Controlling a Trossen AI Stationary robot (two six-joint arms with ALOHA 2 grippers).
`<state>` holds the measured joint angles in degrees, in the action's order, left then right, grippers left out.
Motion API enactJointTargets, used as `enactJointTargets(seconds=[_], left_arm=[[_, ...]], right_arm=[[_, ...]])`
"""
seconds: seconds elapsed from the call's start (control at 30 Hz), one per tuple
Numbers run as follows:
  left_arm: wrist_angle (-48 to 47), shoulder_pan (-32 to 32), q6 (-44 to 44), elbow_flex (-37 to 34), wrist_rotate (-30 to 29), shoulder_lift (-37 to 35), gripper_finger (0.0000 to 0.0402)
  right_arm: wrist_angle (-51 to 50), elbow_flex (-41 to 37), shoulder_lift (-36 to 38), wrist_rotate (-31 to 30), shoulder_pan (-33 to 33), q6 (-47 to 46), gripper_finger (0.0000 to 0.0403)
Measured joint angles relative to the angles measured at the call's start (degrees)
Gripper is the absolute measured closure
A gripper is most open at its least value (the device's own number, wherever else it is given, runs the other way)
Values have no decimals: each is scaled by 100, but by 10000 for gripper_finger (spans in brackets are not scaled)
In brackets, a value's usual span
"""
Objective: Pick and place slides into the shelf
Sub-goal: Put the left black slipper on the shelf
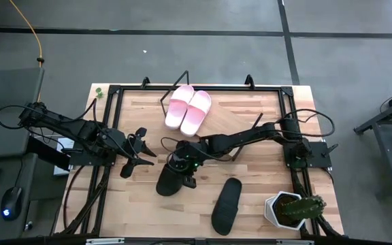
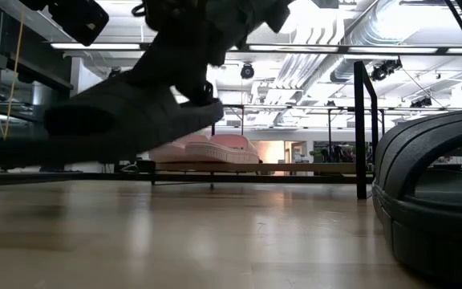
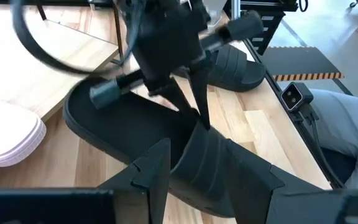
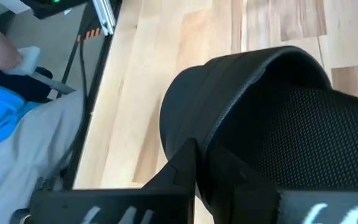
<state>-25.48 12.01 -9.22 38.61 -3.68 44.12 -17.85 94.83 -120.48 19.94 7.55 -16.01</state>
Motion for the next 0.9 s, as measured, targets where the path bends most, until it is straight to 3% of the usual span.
enactJointTargets(seconds=[0.37,0.9], left_arm=[[3,0,16,0,0,2,273],[3,0,15,0,-2,0,273]], right_arm=[[-500,4,851,-24,-48,74,396],[-1597,4,1988,-552,-202,103,396]])
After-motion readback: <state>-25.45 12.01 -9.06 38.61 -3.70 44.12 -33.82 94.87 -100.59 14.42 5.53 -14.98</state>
